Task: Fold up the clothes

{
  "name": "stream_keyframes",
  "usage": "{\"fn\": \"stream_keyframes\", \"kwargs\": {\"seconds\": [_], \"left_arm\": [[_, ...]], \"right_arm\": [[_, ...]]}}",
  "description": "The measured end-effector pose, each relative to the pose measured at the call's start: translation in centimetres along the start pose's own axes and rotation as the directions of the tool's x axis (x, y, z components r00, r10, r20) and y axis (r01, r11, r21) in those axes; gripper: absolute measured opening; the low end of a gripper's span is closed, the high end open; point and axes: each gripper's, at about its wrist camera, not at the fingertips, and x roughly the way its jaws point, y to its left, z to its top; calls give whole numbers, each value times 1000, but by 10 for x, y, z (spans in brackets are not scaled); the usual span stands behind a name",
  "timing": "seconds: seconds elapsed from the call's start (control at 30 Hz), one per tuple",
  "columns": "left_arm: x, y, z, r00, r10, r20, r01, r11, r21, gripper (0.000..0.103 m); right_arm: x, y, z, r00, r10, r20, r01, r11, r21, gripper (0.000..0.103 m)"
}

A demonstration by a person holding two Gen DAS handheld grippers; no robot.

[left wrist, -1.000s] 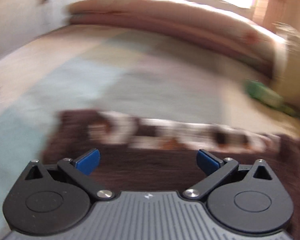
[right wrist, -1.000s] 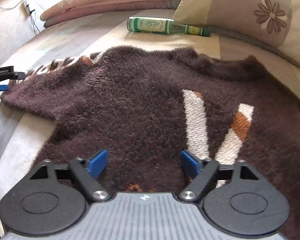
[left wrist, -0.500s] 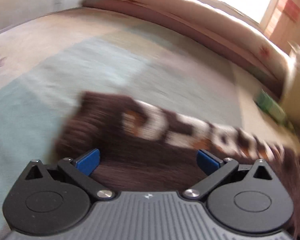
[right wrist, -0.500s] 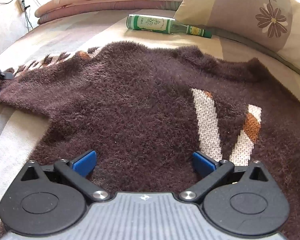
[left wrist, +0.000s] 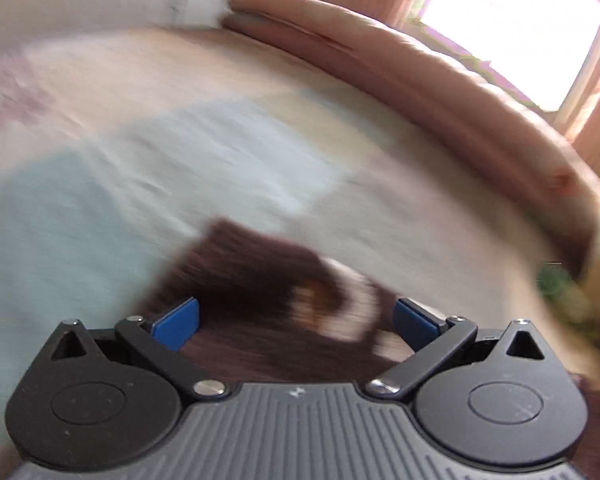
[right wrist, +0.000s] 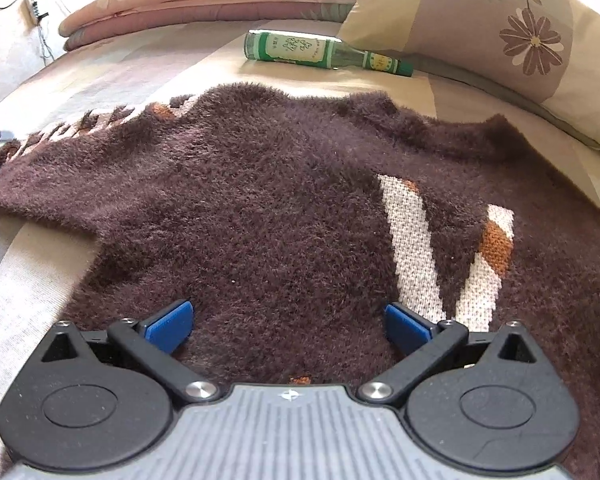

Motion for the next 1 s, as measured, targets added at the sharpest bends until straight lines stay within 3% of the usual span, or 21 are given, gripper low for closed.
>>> {"fn": "stream_keyframes", "kwargs": {"seconds": [0.1, 0.27, 0.43, 0.57, 0.7, 0.83, 0.97, 1.0], "left_arm": [[3, -9, -4, 1000, 17, -27, -14, 997, 77, 102], [9, -23, -11, 997, 40, -71, -24, 978, 206, 102], [15, -38, -18, 991, 68, -113, -27, 943, 331, 103], [12, -31, -21, 992, 53, -111, -12, 939, 343, 103], [12, -28, -19, 992, 48, -113, -6, 940, 342, 103], [8, -30, -14, 992, 69, -110, -26, 936, 352, 103], [-8, -22, -8, 984, 164, -63, -132, 929, 346, 102], [-10, -17, -6, 982, 181, -54, -152, 929, 336, 102]], "right_arm": [[-17, 15, 21, 997, 43, 62, -41, 998, -42, 103], [-18, 68, 87, 987, 77, 142, -55, 986, -154, 103], [49, 109, 131, 991, 120, 55, -109, 978, -176, 103], [108, 138, 141, 997, 64, -33, -70, 973, -220, 103], [134, 129, 166, 993, 120, 1, -119, 987, -109, 103], [124, 126, 176, 986, 166, -23, -167, 984, -64, 103], [92, 141, 165, 963, 270, -14, -270, 955, -127, 103], [93, 152, 162, 966, 260, -14, -259, 955, -144, 103]]}}
